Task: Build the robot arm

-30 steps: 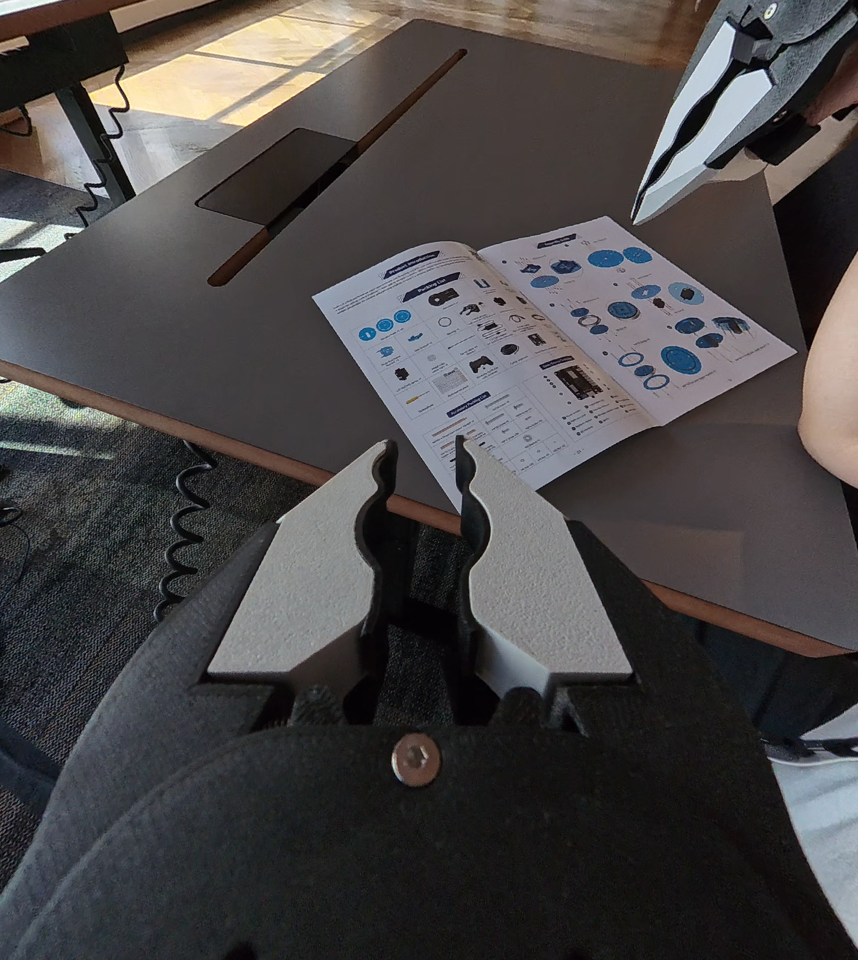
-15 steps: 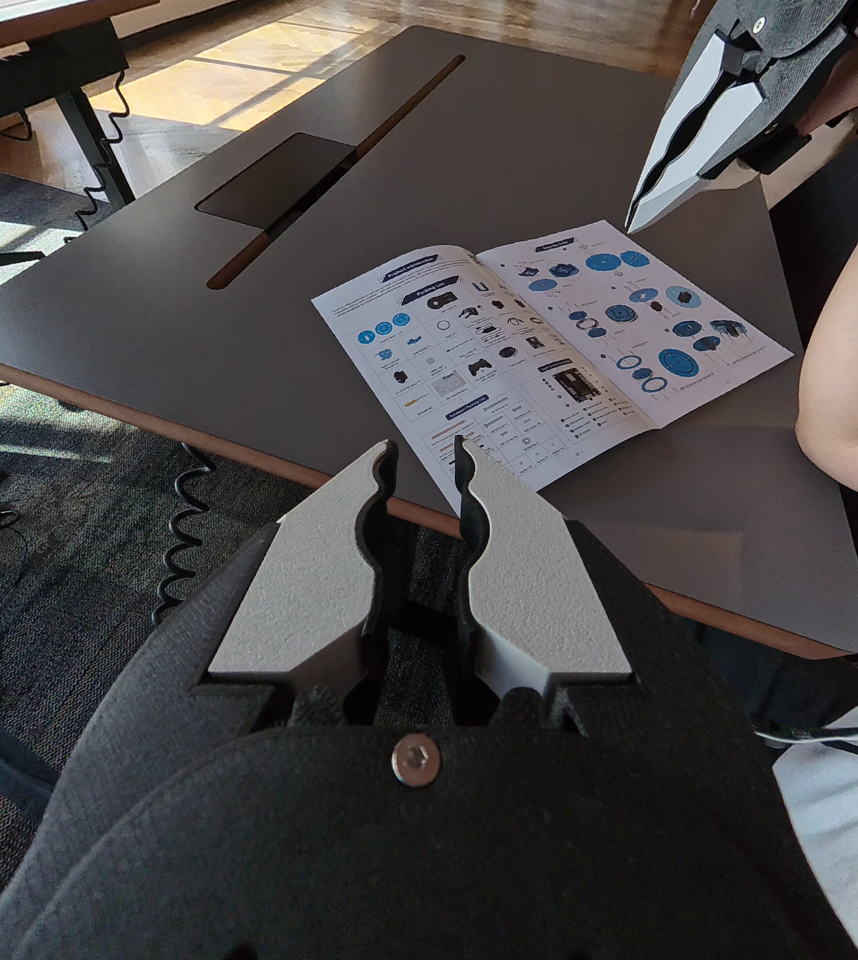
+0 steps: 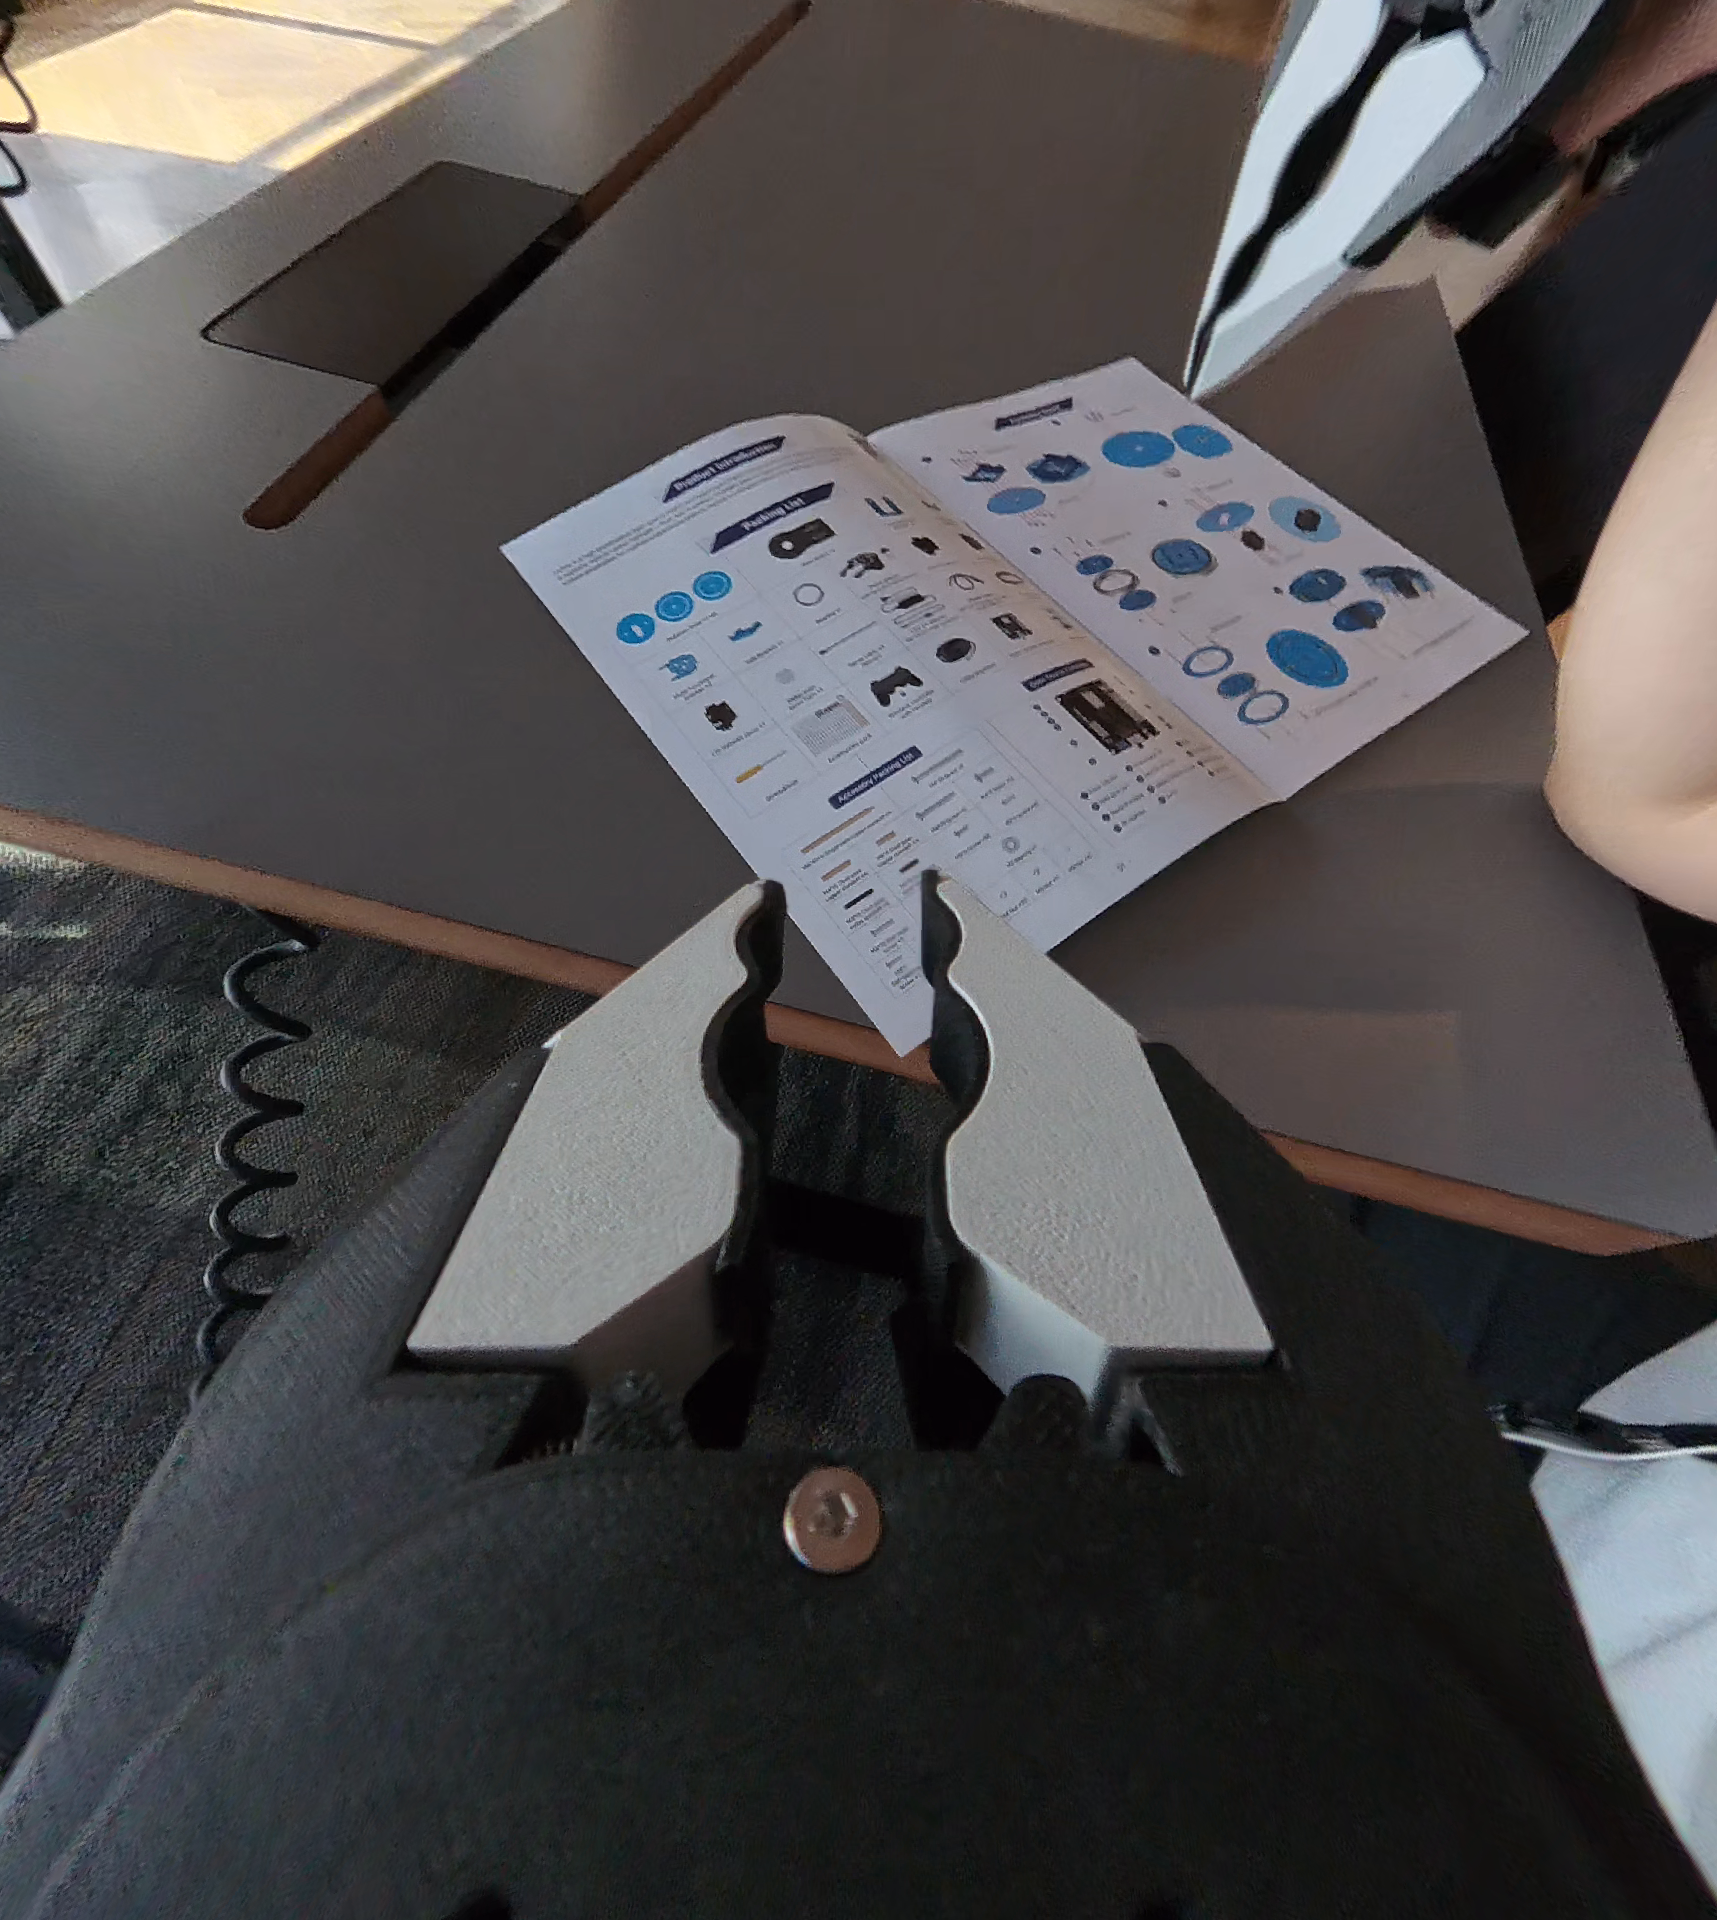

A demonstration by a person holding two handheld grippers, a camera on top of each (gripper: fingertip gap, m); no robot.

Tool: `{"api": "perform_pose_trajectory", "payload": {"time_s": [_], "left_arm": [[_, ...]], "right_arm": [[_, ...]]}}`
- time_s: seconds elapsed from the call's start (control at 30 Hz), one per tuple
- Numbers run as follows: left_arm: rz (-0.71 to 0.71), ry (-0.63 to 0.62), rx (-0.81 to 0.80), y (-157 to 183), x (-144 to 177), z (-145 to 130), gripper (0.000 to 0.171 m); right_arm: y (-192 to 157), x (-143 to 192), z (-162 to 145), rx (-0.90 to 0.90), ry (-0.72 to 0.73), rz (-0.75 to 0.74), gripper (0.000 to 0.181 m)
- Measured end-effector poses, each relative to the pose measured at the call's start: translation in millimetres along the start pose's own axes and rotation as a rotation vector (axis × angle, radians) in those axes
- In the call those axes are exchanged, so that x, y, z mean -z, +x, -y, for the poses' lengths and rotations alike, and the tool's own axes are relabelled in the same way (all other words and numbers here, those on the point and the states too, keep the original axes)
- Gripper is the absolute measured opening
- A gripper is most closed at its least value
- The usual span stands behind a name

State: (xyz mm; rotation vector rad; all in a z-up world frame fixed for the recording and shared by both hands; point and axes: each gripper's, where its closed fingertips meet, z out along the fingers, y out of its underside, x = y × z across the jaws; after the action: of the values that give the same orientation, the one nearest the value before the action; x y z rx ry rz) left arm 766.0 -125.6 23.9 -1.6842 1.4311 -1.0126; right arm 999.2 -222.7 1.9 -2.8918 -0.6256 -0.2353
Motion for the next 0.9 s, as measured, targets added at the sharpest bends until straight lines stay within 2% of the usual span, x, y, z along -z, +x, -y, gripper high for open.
{"api": "perform_pose_trajectory", "payload": {"time_s": [0.13, 0.23, 0.33, 0.47, 0.57, 0.73, 0.9], "left_arm": [[-0.079, -0.038, -0.14, 16.0, -26.4, -15.8, 0.05], [-0.176, -0.004, -0.153, 37.7, -45.2, -18.6, 0.056], [-0.218, -0.036, -0.196, 58.6, -65.8, -30.1, 0.061], [-0.142, -0.068, -0.373, 72.2, -88.9, -46.3, 0.057], [-0.109, -0.09, -0.436, 77.6, -101.6, -54.4, 0.053], [-0.044, -0.127, -0.459, 64.7, -110.4, -62.6, 0.049], [-0.03, -0.129, -0.394, 49.8, -107.9, -61.9, 0.046]], "right_arm": [[0.0, 6.5, 0.6, -0.001, 0.035, -0.01, 0.0], [1.4, 13.8, -5.6, -0.013, 0.063, -0.019, 0.0], [8.0, 24.0, -12.9, -0.051, 0.114, -0.036, 0.0], [19.1, 38.4, -32.4, -0.127, 0.181, -0.061, 0.0], [26.1, 48.1, -46.8, -0.19, 0.248, -0.065, 0.0], [33.9, 52.7, -67.7, -0.246, 0.302, -0.056, 0.0], [39.7, 53.3, -76.4, -0.274, 0.34, -0.038, 0.0]]}}
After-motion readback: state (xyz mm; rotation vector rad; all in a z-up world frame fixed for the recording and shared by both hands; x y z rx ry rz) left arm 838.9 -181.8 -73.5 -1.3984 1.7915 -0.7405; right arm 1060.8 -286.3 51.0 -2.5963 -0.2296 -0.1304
